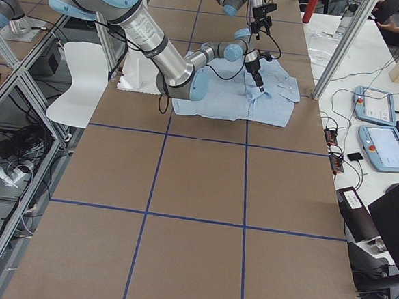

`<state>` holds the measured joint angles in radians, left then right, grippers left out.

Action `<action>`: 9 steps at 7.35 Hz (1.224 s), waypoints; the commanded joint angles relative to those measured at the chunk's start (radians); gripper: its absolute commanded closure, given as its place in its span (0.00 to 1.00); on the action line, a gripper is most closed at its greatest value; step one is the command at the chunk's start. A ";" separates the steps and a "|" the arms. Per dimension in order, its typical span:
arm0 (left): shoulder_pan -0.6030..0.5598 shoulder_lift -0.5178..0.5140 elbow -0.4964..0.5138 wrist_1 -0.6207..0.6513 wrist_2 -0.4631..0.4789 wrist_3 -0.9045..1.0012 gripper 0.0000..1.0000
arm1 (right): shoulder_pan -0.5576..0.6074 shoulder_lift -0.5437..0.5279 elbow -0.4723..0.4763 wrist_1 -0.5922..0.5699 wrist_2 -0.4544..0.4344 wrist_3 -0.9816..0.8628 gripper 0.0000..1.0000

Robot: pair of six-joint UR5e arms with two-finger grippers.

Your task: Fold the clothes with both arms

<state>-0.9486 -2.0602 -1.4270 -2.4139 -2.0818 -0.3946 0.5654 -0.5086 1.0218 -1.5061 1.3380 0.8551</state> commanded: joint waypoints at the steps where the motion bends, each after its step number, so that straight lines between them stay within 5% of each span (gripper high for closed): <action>1: 0.001 0.000 -0.001 -0.002 0.000 -0.001 0.00 | 0.004 -0.007 0.000 -0.054 -0.011 -0.062 0.00; 5: 0.007 -0.002 -0.018 -0.005 0.002 -0.075 0.00 | 0.167 -0.074 0.036 -0.022 0.016 -0.296 0.00; 7: 0.007 -0.001 -0.036 0.001 0.000 -0.084 0.00 | 0.232 -0.248 0.281 0.090 0.274 -0.286 0.00; 9: 0.022 0.090 -0.167 0.006 0.012 -0.275 0.00 | 0.249 -0.463 0.601 0.090 0.363 -0.170 0.00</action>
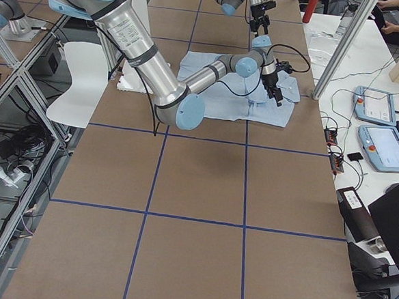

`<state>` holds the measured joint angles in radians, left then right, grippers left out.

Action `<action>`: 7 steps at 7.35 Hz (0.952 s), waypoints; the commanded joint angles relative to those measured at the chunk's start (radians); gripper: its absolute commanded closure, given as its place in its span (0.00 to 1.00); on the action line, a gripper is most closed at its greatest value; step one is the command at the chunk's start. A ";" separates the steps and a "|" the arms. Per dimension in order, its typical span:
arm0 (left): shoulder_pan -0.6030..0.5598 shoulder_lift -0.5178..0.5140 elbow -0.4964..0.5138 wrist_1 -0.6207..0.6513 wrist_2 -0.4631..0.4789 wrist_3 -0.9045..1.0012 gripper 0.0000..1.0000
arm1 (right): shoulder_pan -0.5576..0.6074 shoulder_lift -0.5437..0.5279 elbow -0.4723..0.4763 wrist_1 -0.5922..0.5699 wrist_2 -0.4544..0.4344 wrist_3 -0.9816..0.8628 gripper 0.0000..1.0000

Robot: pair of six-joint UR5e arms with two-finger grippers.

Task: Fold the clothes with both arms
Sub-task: 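Move both grippers down to the shirt hem corners nearest the robot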

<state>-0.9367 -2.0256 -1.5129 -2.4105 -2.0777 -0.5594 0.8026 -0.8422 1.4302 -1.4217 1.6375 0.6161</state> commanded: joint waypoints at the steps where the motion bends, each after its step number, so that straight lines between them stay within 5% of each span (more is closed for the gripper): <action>1: 0.030 0.144 -0.186 0.004 0.010 -0.196 0.00 | 0.012 -0.223 0.325 0.003 0.115 0.158 0.00; 4: 0.235 0.353 -0.410 0.004 0.181 -0.527 0.00 | -0.052 -0.517 0.624 0.041 0.154 0.461 0.00; 7: 0.509 0.488 -0.533 0.037 0.422 -0.692 0.00 | -0.244 -0.739 0.667 0.309 0.005 0.658 0.00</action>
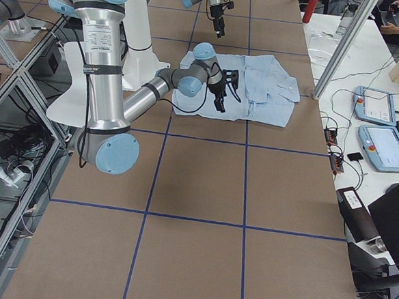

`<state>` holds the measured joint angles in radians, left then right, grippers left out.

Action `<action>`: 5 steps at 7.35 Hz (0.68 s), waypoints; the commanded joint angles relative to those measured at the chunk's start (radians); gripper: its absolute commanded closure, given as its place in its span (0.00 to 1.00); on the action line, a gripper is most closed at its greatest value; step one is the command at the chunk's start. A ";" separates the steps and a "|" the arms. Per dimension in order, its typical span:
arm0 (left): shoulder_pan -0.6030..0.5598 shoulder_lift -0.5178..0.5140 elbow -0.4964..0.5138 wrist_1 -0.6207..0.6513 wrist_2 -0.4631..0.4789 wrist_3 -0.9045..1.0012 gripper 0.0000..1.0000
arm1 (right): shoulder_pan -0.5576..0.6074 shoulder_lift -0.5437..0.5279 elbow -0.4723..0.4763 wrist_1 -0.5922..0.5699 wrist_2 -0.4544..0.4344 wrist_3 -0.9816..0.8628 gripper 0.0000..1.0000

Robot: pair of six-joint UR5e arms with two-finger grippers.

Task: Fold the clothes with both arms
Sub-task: 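Move both grippers down to the shirt hem corners nearest the robot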

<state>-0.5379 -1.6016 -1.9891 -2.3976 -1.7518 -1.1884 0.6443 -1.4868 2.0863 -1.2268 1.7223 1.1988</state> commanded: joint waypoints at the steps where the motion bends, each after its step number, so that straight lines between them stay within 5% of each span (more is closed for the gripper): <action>1: 0.178 0.080 -0.095 0.140 0.147 -0.121 0.00 | -0.131 -0.116 0.014 0.127 -0.126 0.103 0.00; 2: 0.253 0.068 -0.106 0.273 0.208 -0.207 0.00 | -0.162 -0.116 0.014 0.127 -0.163 0.122 0.00; 4: 0.331 0.061 -0.083 0.314 0.232 -0.266 0.01 | -0.175 -0.116 0.012 0.128 -0.176 0.122 0.00; 5: 0.351 0.055 -0.071 0.316 0.232 -0.281 0.12 | -0.175 -0.115 0.012 0.128 -0.176 0.122 0.00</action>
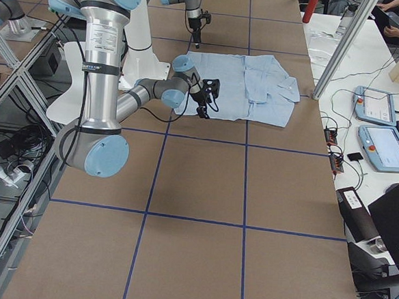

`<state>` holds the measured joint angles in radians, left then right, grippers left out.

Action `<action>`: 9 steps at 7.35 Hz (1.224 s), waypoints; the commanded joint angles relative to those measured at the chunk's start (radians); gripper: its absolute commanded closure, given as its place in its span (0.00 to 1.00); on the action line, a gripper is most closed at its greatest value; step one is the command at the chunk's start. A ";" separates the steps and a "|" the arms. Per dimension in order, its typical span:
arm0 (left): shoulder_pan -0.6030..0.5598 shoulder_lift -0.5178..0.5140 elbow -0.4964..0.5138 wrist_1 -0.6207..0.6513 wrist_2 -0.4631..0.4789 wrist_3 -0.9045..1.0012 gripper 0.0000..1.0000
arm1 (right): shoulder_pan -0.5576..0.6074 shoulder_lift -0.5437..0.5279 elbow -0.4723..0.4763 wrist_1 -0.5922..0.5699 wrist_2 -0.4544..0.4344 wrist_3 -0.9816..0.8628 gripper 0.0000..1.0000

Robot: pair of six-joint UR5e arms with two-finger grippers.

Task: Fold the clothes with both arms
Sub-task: 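Move both grippers down to the shirt hem corners nearest the robot, then position both grippers at the hem corners and grasp the hem edges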

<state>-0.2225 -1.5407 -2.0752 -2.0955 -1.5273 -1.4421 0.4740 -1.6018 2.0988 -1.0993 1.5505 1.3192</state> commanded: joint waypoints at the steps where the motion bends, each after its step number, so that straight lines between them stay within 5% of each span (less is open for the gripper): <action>1: 0.038 -0.015 0.015 0.021 0.007 -0.027 0.31 | -0.005 0.000 0.000 0.001 -0.006 0.002 0.00; 2: 0.051 -0.019 0.015 0.038 0.007 -0.029 0.41 | -0.005 -0.001 0.000 0.001 -0.016 0.002 0.00; 9: 0.080 -0.032 0.020 0.077 -0.002 -0.027 0.52 | -0.012 -0.003 -0.003 0.001 -0.020 0.002 0.00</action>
<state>-0.1514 -1.5711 -2.0572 -2.0195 -1.5277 -1.4696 0.4632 -1.6045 2.0968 -1.0984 1.5322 1.3207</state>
